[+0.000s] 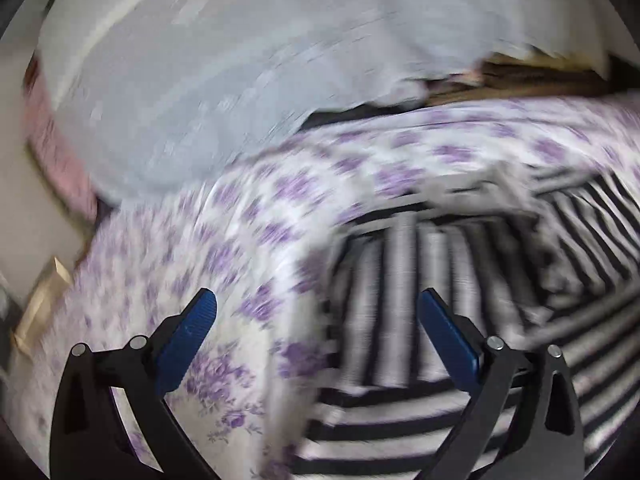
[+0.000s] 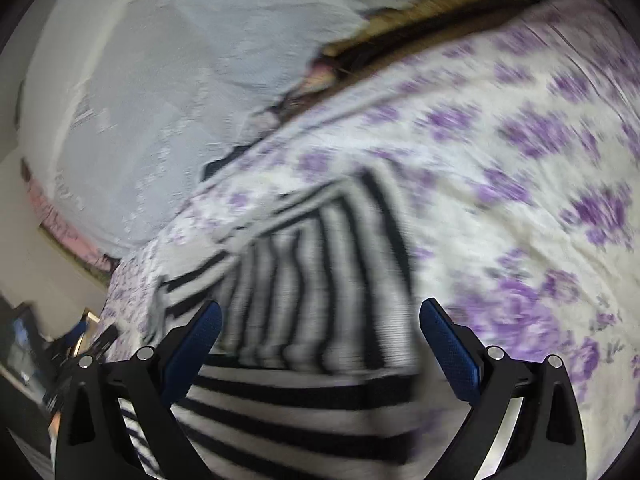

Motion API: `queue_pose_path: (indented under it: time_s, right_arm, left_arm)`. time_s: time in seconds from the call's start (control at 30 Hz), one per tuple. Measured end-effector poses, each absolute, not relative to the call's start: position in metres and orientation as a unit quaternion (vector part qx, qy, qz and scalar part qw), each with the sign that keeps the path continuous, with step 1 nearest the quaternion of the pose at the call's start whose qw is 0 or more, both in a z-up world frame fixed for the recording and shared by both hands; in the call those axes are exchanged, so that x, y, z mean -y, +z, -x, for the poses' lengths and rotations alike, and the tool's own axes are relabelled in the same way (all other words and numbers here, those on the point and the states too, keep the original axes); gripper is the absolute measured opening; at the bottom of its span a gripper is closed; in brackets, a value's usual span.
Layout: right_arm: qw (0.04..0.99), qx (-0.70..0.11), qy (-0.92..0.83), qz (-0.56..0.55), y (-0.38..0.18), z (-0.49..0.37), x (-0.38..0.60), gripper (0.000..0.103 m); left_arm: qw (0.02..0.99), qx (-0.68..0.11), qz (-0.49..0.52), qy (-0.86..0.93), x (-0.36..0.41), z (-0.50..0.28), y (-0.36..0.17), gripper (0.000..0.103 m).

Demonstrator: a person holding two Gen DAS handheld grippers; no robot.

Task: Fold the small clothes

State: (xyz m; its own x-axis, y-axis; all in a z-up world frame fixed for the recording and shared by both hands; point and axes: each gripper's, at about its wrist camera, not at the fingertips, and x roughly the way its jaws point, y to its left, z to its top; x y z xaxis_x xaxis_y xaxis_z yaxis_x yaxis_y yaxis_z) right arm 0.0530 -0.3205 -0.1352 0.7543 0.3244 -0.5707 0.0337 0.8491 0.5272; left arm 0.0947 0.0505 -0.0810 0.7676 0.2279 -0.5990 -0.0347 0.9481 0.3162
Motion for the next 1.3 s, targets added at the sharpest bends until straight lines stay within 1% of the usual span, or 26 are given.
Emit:
queue_pose_path:
  time_s: [0.03, 0.13, 0.27, 0.43, 0.5, 0.53, 0.57, 0.6, 0.67, 0.73, 0.77, 0.8, 0.87, 0.97, 1.03, 1.1, 1.17, 1.3]
  right_arm:
    - [0.905, -0.339, 0.087, -0.241, -0.125, -0.053, 0.306, 0.100]
    - [0.912, -0.342, 0.117, -0.193, -0.104, -0.061, 0.265, 0.100]
    - [0.919, -0.346, 0.124, -0.141, -0.082, -0.089, 0.202, 0.100]
    - [0.921, -0.376, 0.094, -0.033, -0.085, -0.136, 0.120, 0.100]
    - [0.921, -0.385, 0.058, 0.000, -0.096, -0.151, 0.106, 0.100]
    - [0.922, -0.387, 0.035, 0.010, -0.103, -0.158, 0.106, 0.098]
    - [0.922, -0.386, 0.019, 0.009, -0.110, -0.159, 0.112, 0.085]
    - [0.921, -0.389, 0.006, -0.007, -0.116, -0.158, 0.125, 0.070]
    - [0.918, -0.391, 0.007, -0.068, -0.122, -0.145, 0.161, 0.061]
    - [0.917, -0.382, -0.013, -0.111, -0.127, -0.126, 0.202, 0.062]
    - [0.914, -0.381, -0.033, -0.133, -0.132, -0.115, 0.226, 0.063]
    - [0.906, -0.388, -0.045, -0.164, -0.140, -0.106, 0.251, 0.062]
    - [0.898, -0.381, -0.004, -0.219, -0.149, -0.095, 0.280, 0.060]
    - [0.889, -0.376, 0.024, -0.259, -0.140, -0.083, 0.293, 0.067]
    - [0.892, -0.355, 0.031, -0.279, -0.128, -0.077, 0.293, 0.067]
    - [0.899, -0.343, 0.052, -0.268, -0.114, -0.077, 0.282, 0.068]
    - [0.904, -0.349, 0.091, -0.231, -0.099, -0.083, 0.255, 0.069]
    - [0.902, -0.370, 0.144, -0.168, -0.087, -0.108, 0.192, 0.069]
  left_arm:
    - [0.927, -0.349, -0.118, 0.075, -0.065, -0.108, -0.086, 0.099]
    - [0.914, -0.386, -0.096, 0.080, -0.077, -0.129, -0.107, 0.099]
    - [0.897, -0.418, -0.121, 0.083, -0.066, -0.142, -0.157, 0.099]
    - [0.900, -0.419, -0.094, 0.072, -0.072, -0.140, -0.155, 0.099]
    - [0.899, -0.426, -0.076, 0.065, -0.079, -0.142, -0.154, 0.099]
    - [0.898, -0.431, -0.065, 0.060, -0.082, -0.143, -0.154, 0.099]
    - [0.897, -0.436, -0.053, 0.055, -0.086, -0.145, -0.155, 0.099]
    - [0.896, -0.440, -0.040, 0.050, -0.090, -0.146, -0.155, 0.099]
    - [0.894, -0.446, -0.019, 0.046, -0.095, -0.146, -0.154, 0.099]
    - [0.892, -0.449, -0.004, 0.044, -0.099, -0.147, -0.155, 0.099]
    - [0.892, -0.450, 0.000, 0.044, -0.099, -0.147, -0.156, 0.099]
    - [0.893, -0.449, -0.003, 0.046, -0.097, -0.147, -0.156, 0.099]
    - [0.895, -0.444, -0.014, 0.051, -0.093, -0.146, -0.156, 0.099]
    - [0.898, -0.434, -0.029, 0.062, -0.090, -0.141, -0.153, 0.099]
    - [0.904, -0.419, -0.036, 0.074, -0.093, -0.134, -0.143, 0.099]
    - [0.914, -0.393, -0.039, 0.091, -0.100, -0.129, -0.128, 0.099]
    - [0.916, -0.387, -0.037, 0.098, -0.109, -0.131, -0.119, 0.099]
    - [0.894, -0.427, -0.052, 0.125, -0.127, -0.156, -0.133, 0.099]
